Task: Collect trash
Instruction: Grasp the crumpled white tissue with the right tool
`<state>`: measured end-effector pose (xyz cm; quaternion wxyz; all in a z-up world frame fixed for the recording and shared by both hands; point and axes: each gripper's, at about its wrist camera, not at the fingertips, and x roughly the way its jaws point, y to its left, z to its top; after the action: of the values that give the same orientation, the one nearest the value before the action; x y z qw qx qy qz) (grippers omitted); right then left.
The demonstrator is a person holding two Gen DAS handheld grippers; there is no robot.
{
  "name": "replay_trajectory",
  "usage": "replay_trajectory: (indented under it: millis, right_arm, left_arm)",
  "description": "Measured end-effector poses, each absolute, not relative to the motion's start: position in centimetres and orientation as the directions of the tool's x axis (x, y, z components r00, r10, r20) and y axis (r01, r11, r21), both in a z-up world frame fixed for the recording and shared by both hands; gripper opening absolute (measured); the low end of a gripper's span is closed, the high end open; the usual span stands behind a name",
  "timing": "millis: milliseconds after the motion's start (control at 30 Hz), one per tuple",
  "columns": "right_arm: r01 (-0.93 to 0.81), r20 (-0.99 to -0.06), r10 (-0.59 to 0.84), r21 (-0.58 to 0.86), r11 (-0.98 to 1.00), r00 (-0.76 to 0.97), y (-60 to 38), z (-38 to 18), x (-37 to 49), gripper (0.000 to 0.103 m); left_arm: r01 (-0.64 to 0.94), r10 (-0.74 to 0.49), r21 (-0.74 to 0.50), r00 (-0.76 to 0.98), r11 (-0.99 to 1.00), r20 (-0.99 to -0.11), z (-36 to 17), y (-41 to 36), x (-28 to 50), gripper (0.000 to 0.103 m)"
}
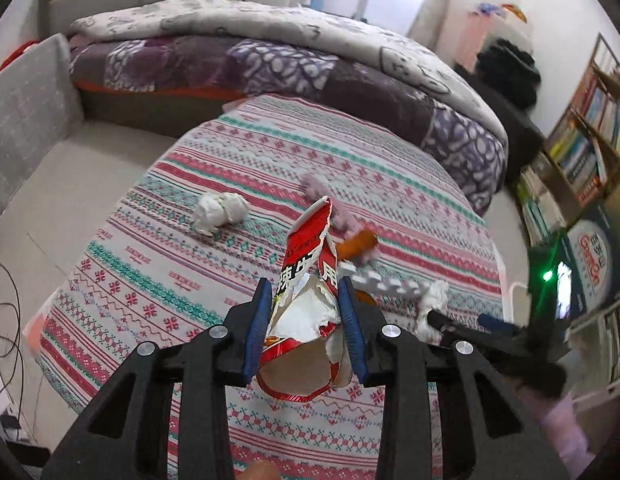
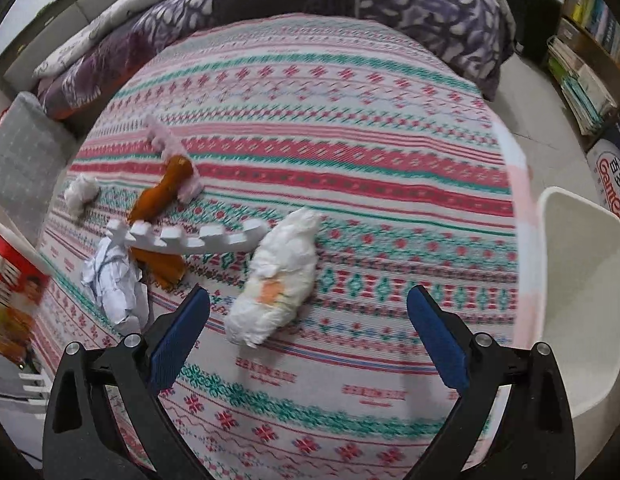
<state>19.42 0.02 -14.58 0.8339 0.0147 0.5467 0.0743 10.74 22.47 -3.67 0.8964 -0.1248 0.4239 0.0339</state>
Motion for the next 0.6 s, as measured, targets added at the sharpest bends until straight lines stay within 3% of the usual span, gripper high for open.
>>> replay_trajectory:
  millis: [67, 167, 233, 333, 600]
  right_arm:
    - [-0.111, -0.911, 0.134, 0.098, 0.989, 0.39, 0.4, -14.9, 19.5, 0.087]
    - [-0.13, -0.915, 0.116, 0.071, 0.989, 0.387, 1.1, -15.6, 19.6, 0.071]
    - [-0.149, -0.919, 0.12, 0.068, 0.986, 0.375, 1.4, -16.1, 19.6, 0.039]
    - [-0.182, -0.915, 0.105, 0.035, 0.983, 0.389, 2.0, -15.9, 19.5, 0.038]
    - [-0.244, -0.836, 0.222, 0.108, 0.964, 0.502, 2.9, -11.0, 17.7, 0.038]
  left_arm:
    - [-0.185, -0.036, -0.197, 0.637, 0.963, -0.77, -3.8, 23.0, 10.7, 0.035]
    - [-0.213, -0.037, -0.218, 0.628, 0.952, -0.777, -4.1, 23.9, 10.8, 0.035]
    - [-0.237, -0.04, -0.236, 0.621, 0.942, -0.782, -4.4, 24.6, 10.9, 0.035]
    - [-0.278, -0.032, -0.251, 0.61, 0.927, -0.792, -4.9, 25.7, 11.1, 0.035]
    - [-0.303, -0.011, -0.259, 0.63, 0.917, -0.776, -4.4, 26.1, 11.4, 0.035]
